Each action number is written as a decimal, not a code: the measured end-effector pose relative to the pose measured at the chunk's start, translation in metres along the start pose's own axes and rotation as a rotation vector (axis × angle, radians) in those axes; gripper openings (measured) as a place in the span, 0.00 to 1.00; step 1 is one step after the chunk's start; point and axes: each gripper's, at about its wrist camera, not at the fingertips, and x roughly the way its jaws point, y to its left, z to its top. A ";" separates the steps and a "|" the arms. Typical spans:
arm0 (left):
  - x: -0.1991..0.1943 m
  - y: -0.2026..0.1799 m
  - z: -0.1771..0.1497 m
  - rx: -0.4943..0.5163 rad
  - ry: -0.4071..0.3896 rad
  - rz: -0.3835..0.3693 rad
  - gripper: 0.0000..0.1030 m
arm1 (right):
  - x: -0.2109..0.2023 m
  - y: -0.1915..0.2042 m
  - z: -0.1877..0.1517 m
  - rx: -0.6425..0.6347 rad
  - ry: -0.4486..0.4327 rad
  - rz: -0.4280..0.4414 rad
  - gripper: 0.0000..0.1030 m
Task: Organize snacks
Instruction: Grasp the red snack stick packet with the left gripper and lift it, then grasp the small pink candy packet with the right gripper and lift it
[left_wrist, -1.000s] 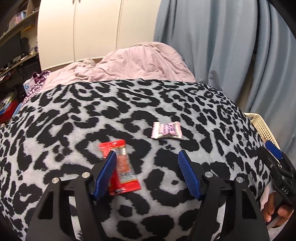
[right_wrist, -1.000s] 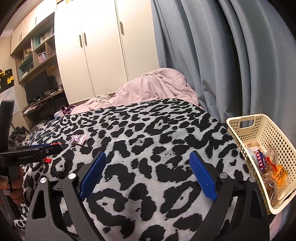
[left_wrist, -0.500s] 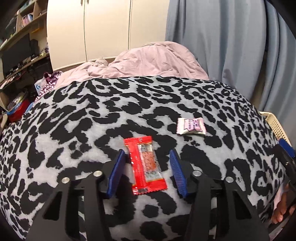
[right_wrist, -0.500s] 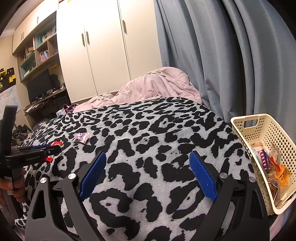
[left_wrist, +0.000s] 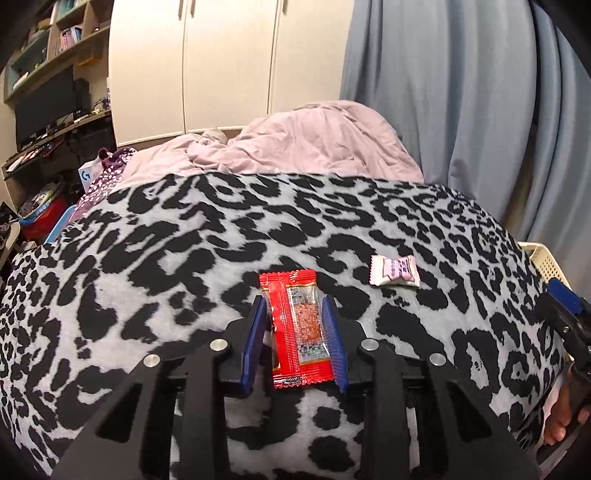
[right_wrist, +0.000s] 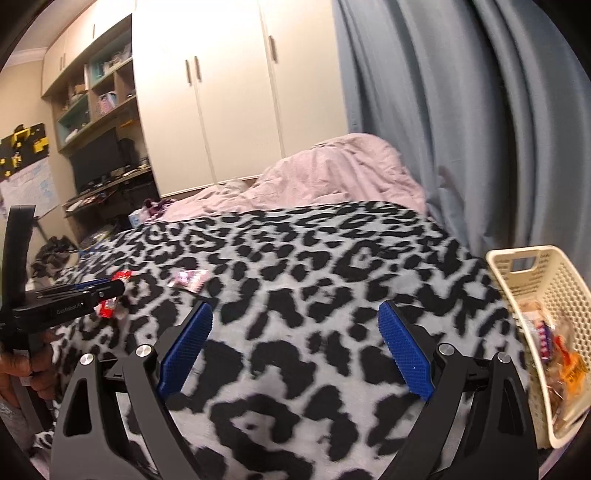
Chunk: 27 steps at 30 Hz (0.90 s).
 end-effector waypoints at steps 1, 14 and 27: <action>-0.002 0.002 0.001 -0.004 -0.004 0.001 0.31 | 0.004 0.003 0.003 -0.005 0.012 0.026 0.90; -0.017 0.020 0.000 -0.034 -0.033 -0.005 0.31 | 0.077 0.051 0.034 -0.106 0.190 0.235 0.90; -0.018 0.032 -0.001 -0.060 -0.038 -0.030 0.31 | 0.133 0.101 0.045 -0.350 0.341 0.311 0.62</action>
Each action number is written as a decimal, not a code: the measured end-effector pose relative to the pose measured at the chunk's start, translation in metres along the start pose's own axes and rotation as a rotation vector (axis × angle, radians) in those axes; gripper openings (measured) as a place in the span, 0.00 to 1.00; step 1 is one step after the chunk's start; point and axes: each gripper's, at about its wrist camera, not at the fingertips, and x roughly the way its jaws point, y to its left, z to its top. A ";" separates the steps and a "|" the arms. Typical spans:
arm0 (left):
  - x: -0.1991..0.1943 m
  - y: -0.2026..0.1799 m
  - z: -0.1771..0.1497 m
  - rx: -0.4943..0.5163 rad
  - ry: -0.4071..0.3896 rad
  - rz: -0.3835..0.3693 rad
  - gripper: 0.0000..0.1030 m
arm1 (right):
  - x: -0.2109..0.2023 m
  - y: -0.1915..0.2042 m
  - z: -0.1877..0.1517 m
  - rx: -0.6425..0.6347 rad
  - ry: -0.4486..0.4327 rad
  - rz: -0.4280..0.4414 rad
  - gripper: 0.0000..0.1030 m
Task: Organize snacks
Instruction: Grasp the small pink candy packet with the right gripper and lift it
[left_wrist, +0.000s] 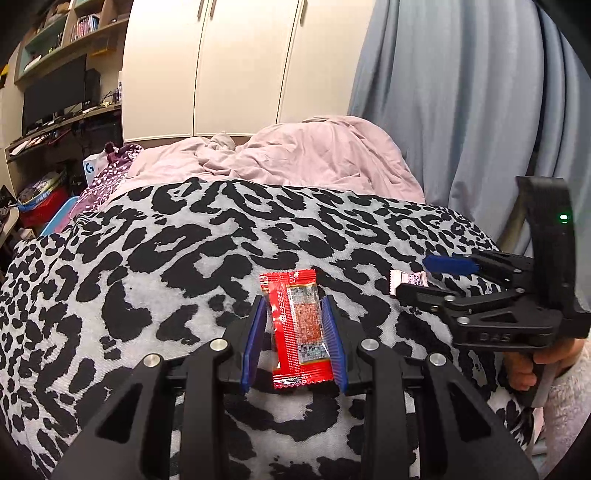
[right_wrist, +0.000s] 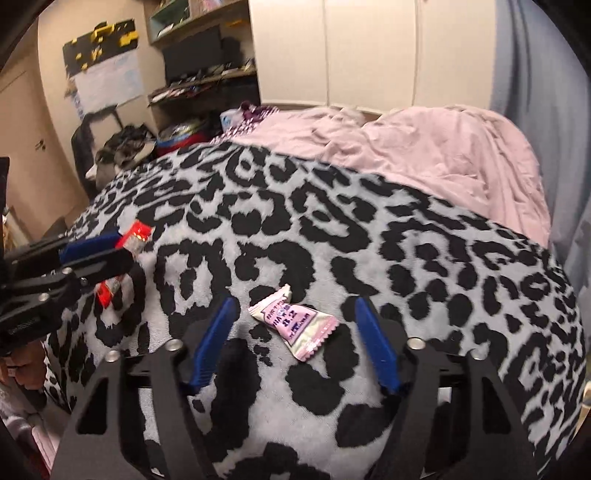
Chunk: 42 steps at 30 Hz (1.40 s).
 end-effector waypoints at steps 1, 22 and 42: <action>0.000 0.000 0.000 -0.001 -0.001 -0.002 0.31 | 0.003 0.001 0.001 -0.008 0.009 0.003 0.60; -0.001 0.003 0.002 -0.008 -0.006 -0.008 0.31 | -0.004 0.009 0.006 -0.036 -0.009 -0.019 0.41; -0.014 -0.026 0.005 0.043 -0.023 -0.030 0.31 | -0.090 -0.043 -0.036 0.196 -0.173 -0.099 0.41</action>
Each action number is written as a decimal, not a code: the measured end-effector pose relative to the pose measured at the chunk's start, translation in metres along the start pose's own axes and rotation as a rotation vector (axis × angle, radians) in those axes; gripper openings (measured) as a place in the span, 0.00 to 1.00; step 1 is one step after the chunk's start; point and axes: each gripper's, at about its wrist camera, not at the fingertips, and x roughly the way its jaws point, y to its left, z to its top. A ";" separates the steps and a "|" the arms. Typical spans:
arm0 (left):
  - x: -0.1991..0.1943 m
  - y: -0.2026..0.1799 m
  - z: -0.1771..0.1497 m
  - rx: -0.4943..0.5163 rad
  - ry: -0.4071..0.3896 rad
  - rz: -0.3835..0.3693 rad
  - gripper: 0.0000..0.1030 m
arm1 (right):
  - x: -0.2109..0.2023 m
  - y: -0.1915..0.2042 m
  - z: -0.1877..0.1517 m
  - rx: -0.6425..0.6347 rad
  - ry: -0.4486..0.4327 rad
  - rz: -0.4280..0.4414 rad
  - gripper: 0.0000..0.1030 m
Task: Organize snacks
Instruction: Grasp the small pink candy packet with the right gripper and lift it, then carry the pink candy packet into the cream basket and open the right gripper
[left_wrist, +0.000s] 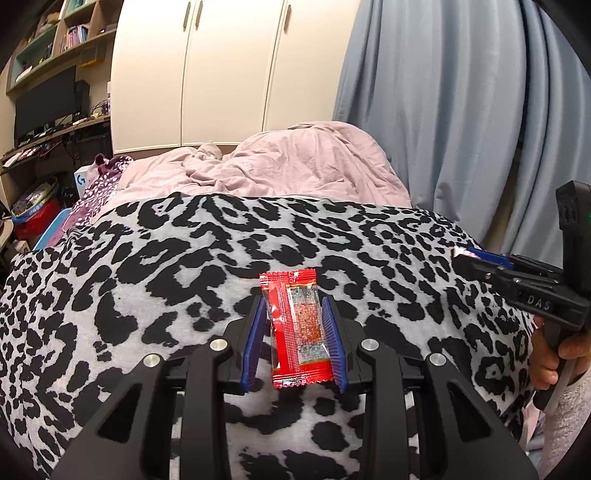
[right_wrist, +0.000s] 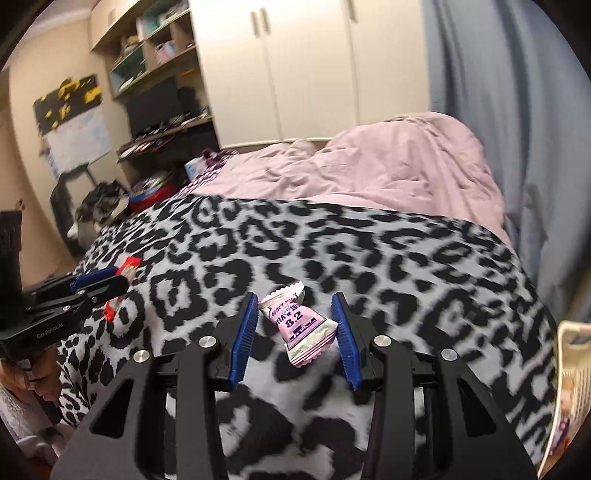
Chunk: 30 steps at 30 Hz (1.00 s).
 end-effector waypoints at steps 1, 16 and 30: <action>-0.001 -0.001 0.000 0.005 -0.001 -0.002 0.31 | -0.005 -0.007 -0.002 0.017 -0.008 -0.013 0.41; -0.001 -0.044 0.004 0.083 0.002 -0.039 0.31 | -0.067 -0.094 -0.045 0.228 -0.085 -0.157 0.41; 0.002 -0.082 0.006 0.142 0.006 -0.078 0.31 | -0.109 -0.153 -0.091 0.378 -0.115 -0.291 0.41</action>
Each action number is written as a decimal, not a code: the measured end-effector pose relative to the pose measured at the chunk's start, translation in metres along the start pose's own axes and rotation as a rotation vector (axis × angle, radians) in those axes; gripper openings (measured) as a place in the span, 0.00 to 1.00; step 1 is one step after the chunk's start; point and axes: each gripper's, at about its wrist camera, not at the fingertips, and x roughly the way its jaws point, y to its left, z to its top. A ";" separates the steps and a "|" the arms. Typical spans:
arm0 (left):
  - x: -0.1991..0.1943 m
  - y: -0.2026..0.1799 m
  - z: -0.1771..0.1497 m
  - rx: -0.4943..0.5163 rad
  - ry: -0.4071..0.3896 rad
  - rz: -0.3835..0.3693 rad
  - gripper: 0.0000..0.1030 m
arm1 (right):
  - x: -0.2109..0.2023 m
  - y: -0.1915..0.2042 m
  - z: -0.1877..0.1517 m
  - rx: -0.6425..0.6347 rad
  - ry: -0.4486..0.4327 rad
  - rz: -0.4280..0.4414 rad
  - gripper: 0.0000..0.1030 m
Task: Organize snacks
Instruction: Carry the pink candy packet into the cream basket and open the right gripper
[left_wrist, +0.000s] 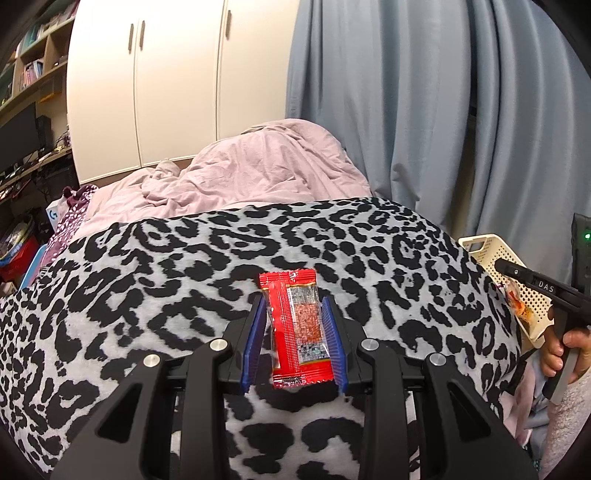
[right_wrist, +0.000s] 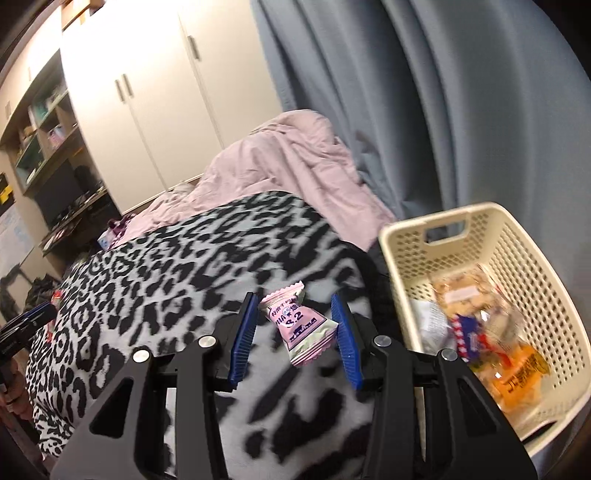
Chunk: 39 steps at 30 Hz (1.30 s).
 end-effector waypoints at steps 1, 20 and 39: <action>0.001 -0.003 0.001 0.004 0.001 -0.004 0.31 | -0.001 -0.007 -0.003 0.014 -0.002 -0.015 0.41; 0.006 -0.045 0.006 0.066 0.006 -0.049 0.31 | -0.017 -0.103 -0.029 0.228 -0.050 -0.287 0.43; 0.010 -0.089 0.020 0.130 -0.010 -0.122 0.31 | -0.036 -0.115 -0.045 0.262 -0.099 -0.348 0.56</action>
